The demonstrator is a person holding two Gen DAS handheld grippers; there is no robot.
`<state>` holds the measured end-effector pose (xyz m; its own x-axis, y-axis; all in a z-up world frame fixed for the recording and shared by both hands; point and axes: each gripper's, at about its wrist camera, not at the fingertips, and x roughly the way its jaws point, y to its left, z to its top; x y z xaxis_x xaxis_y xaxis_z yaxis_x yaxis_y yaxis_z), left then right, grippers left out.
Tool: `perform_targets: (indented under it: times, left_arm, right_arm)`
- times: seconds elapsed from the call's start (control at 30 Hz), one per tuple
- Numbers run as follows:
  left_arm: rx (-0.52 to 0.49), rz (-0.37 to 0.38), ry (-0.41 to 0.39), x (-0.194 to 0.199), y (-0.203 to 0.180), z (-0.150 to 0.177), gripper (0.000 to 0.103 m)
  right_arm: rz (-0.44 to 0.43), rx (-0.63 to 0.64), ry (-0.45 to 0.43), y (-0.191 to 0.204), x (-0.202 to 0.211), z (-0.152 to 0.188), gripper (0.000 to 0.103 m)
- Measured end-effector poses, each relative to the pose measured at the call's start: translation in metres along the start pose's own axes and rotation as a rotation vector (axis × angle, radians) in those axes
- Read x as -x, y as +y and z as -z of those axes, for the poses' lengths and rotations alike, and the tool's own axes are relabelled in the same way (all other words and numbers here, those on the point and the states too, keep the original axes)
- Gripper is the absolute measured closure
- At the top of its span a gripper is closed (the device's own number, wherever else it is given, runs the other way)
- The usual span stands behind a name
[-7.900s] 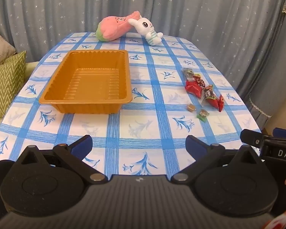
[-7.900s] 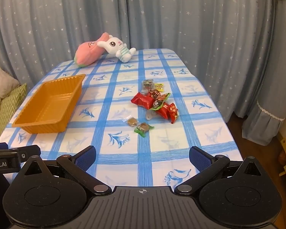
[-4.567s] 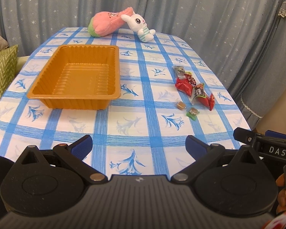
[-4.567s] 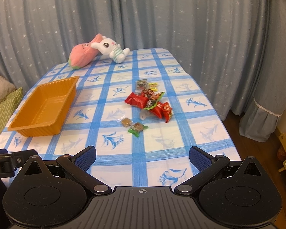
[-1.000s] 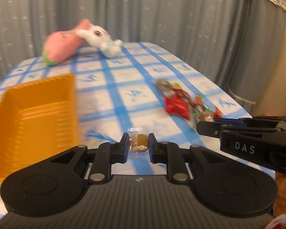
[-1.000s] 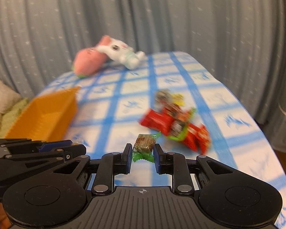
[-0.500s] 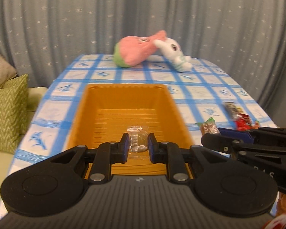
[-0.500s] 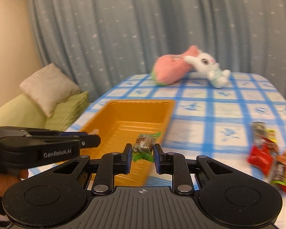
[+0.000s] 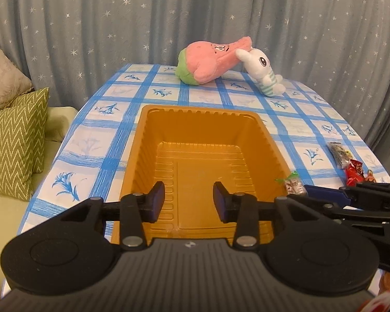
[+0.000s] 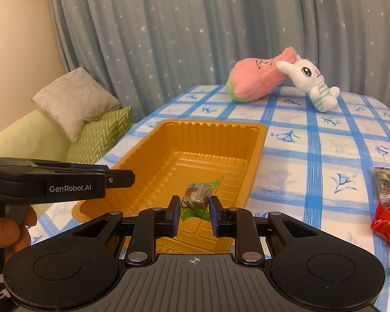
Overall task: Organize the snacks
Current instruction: 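Carry the green snack with the right gripper while the left gripper grasps a brown candy, then open the right gripper over the orange tray while the left gripper releases its candy there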
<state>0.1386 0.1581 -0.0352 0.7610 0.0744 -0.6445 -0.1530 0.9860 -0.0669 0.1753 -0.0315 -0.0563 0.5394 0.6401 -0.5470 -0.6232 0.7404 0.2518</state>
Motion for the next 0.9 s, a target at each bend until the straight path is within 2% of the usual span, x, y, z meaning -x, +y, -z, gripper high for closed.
perform_targets:
  times: [0.3,0.37,0.43,0.47,0.5,0.63,0.9]
  left_arm:
    - [0.024,-0.037,-0.004,0.009,0.014,0.002,0.066]
    - [0.030,-0.043,-0.005,0.011,0.017,0.002,0.062]
    - [0.033,-0.045,-0.004,0.013,0.019,0.003,0.060]
    - [0.034,-0.045,-0.004,0.014,0.019,0.004,0.057]
    - [0.037,-0.044,-0.007,0.015,0.019,0.004,0.055]
    - [0.040,-0.032,-0.015,0.020,0.016,0.005,0.051]
    - [0.024,0.019,-0.032,0.026,-0.014,0.005,0.045]
  right_arm:
    - [-0.007,0.010,-0.001,0.003,-0.003,-0.001,0.079]
    - [-0.012,0.021,-0.004,0.005,-0.005,0.000,0.078]
    - [-0.011,0.031,0.007,0.006,-0.007,0.001,0.061]
    - [-0.006,0.030,0.000,0.005,-0.006,0.002,0.038]
    - [-0.001,0.029,-0.013,0.005,-0.003,0.003,0.033]
    - [0.011,0.030,-0.028,-0.002,0.006,0.003,0.033]
    - [0.108,-0.002,-0.080,-0.026,0.044,0.013,0.033]
